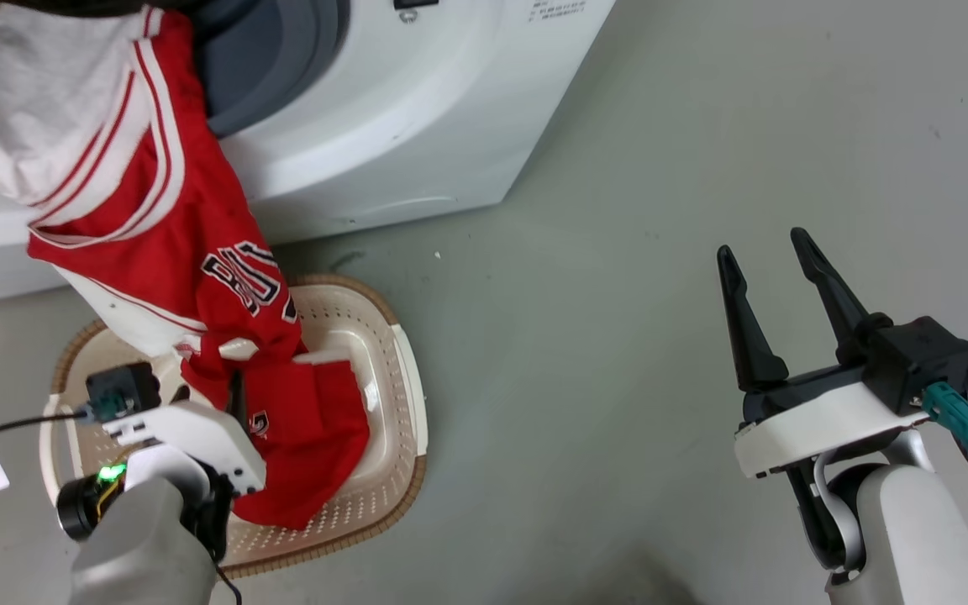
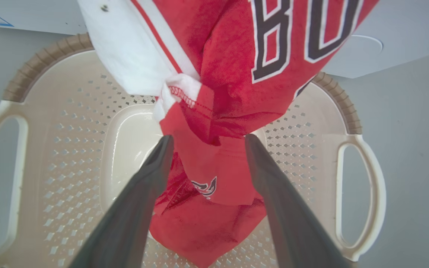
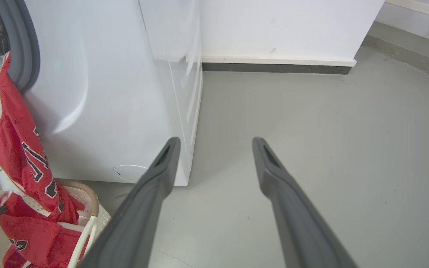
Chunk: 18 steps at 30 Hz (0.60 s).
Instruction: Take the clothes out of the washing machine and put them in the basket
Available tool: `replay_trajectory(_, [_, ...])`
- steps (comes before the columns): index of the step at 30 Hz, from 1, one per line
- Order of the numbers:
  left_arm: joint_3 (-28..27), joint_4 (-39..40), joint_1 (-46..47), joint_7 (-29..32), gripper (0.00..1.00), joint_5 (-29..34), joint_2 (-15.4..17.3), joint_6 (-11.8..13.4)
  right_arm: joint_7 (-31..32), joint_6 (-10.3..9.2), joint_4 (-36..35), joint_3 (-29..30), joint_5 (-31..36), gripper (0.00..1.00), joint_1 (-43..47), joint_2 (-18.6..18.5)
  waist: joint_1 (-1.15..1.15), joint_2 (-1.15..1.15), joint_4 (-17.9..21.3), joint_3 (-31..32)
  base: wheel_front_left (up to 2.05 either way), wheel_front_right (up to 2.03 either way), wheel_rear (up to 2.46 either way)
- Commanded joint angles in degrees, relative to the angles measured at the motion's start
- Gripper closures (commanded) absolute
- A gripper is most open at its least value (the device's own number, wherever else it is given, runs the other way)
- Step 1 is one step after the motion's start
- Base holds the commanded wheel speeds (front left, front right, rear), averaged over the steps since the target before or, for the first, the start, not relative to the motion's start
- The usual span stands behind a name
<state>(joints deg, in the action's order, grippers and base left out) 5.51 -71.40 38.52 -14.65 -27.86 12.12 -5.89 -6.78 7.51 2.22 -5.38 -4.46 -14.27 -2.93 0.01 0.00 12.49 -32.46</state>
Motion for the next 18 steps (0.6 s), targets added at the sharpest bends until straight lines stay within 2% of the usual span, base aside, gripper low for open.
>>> replay_trajectory(1, [0.2, 0.2, -1.7, -0.3, 0.0, 0.4, -0.2, -0.1, -0.2, -0.04, 0.3, 0.3, 0.3, 0.0, 0.4, 0.1, -0.01, 0.0, -0.5, 2.3, 0.0, 0.0, 0.0])
replay_trajectory(4, [0.2, 1.8, -2.9, -0.6, 0.0, 0.8, -0.2, 0.2, 0.0, -0.04, 0.5, 0.7, 0.6, 0.0, 1.2, 0.1, -0.01, 0.0, -0.9, 4.2, 0.0, 0.0, 0.0])
replay_trajectory(13, [-3.6, 19.2, -12.3, -0.5, 0.0, 5.2, -2.0, 2.9, 2.2, -0.04, -0.9, 2.5, 1.9, 0.0, 5.1, 0.1, -0.01, 0.0, -3.5, 11.7, 0.0, 0.0, 0.0])
replay_trajectory(18, [-5.5, 27.1, -15.2, -0.5, 0.0, 8.7, -3.1, 3.1, 3.4, -0.04, -2.0, 3.0, 1.9, 0.0, 6.9, 0.1, -0.01, 0.0, -4.3, 14.0, 0.0, 0.0, 0.0])
